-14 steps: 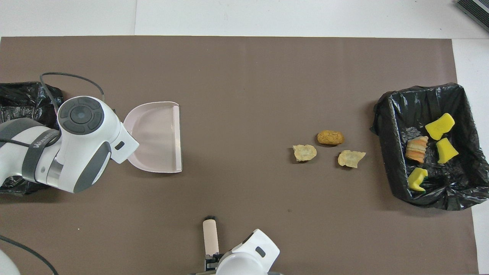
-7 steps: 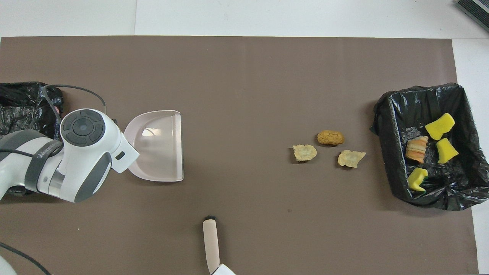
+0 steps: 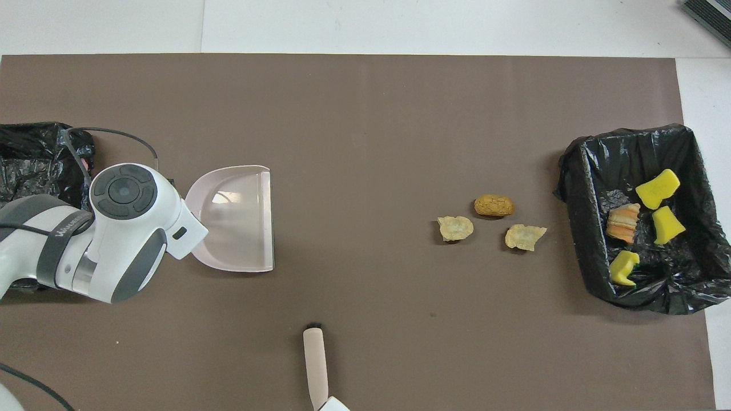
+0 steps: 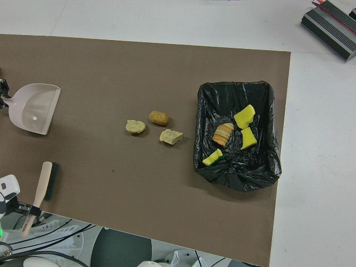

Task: Sweep and dump trash in bin

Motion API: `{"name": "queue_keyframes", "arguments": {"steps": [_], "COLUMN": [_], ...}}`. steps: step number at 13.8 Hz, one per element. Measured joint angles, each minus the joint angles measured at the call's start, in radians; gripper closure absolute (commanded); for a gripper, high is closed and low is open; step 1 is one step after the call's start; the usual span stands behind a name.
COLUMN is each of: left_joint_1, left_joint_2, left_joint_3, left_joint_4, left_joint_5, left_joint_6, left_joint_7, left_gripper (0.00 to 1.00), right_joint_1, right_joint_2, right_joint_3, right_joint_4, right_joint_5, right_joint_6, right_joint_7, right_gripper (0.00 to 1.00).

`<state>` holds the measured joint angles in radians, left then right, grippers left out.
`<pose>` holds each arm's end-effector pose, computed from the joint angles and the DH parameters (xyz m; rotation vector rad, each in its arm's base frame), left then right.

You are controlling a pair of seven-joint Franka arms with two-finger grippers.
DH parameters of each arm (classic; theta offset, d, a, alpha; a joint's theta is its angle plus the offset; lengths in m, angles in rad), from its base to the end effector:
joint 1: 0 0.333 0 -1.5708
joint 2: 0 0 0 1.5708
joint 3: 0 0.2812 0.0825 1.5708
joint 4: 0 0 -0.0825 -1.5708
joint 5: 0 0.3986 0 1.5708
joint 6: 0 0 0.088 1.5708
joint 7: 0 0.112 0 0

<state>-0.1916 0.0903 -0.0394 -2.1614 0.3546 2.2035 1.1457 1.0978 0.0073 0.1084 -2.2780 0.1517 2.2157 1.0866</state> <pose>0.5415 -0.1137 0.3045 -2.0292 2.0780 0.2405 0.1802 0.4878 0.2972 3.1197 0.0376 -0.2138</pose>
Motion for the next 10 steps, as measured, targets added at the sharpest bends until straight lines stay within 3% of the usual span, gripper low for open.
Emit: {"name": "queue_keyframes", "arguments": {"steps": [2,5,10], "left_joint_1": [0.0,0.0,0.0], "left_joint_2": [0.0,0.0,-0.001], "left_joint_3": [0.0,0.0,0.0], "left_joint_4": [-0.001,-0.002,-0.003], "left_joint_5": [0.0,0.0,0.0], "left_joint_6": [0.0,0.0,0.0], "left_joint_7": [0.0,0.0,0.0], "left_gripper": [1.0,1.0,1.0], "right_joint_1": [0.0,0.002,0.016], "right_joint_2": [0.0,0.003,0.011], "right_joint_3": [0.0,0.001,0.003], "right_joint_4": [0.0,-0.001,-0.001], "right_joint_5": [0.025,0.026,0.027], "right_joint_6": [0.0,0.0,0.0], "right_joint_7": [0.0,0.0,0.0], "right_gripper": [0.33,0.44,0.49]}}
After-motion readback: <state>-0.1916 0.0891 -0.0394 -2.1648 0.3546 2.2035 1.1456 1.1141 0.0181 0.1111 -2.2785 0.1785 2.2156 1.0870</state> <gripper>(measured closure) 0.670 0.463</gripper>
